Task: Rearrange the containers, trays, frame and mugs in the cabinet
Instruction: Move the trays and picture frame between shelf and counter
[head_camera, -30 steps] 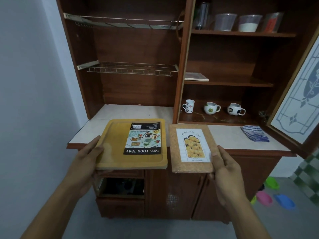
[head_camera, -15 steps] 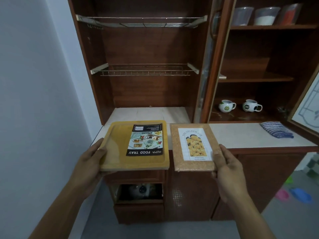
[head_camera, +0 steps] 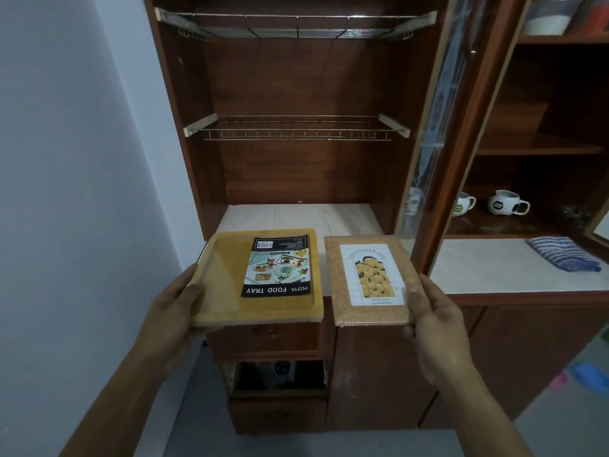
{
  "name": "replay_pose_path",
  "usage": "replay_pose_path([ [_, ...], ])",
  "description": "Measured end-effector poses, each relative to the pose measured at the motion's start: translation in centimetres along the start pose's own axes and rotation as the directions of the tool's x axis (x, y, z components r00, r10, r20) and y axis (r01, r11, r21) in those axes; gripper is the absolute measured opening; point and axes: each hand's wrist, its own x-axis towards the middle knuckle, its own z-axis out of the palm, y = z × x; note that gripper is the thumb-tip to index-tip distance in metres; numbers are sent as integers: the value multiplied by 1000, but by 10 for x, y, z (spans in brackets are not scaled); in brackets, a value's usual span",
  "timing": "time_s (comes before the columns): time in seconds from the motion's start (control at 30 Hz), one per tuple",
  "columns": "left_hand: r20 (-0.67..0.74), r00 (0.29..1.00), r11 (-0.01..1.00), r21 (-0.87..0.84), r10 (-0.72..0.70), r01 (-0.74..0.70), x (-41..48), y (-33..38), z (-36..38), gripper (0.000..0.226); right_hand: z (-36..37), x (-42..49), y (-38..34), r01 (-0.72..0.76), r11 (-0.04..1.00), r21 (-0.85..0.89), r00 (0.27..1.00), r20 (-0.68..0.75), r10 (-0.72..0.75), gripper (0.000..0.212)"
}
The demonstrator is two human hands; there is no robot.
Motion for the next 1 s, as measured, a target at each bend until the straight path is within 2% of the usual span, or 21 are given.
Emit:
replay_pose_path([
  [0.3,-26,999,998,-54,-29,27,46,-14,8,35,23,43,1,5,1000,-11,1000,27,-4,42],
  [0.47,-16,999,999,-31,-29,28,87,-17,8,34,44,72,6,7,1000,8,1000,19,-7,47],
  [0.57,-8,999,999,11,-38,38,115,-15,5,32,60,85,8,35,999,18,999,16,-35,35],
  [0.67,21,999,999,0,-43,43,141,-8,3,29,76,96,8,41,999,14,999,-3,-41,43],
  [0.8,41,998,998,22,-53,52,172,-6,5,29,89,117,14,50,999,-22,998,-27,-50,37],
  [1.0,57,996,998,14,-61,60,209,-11,14,28,100,162,27,30,999,-42,998,-46,-32,45],
])
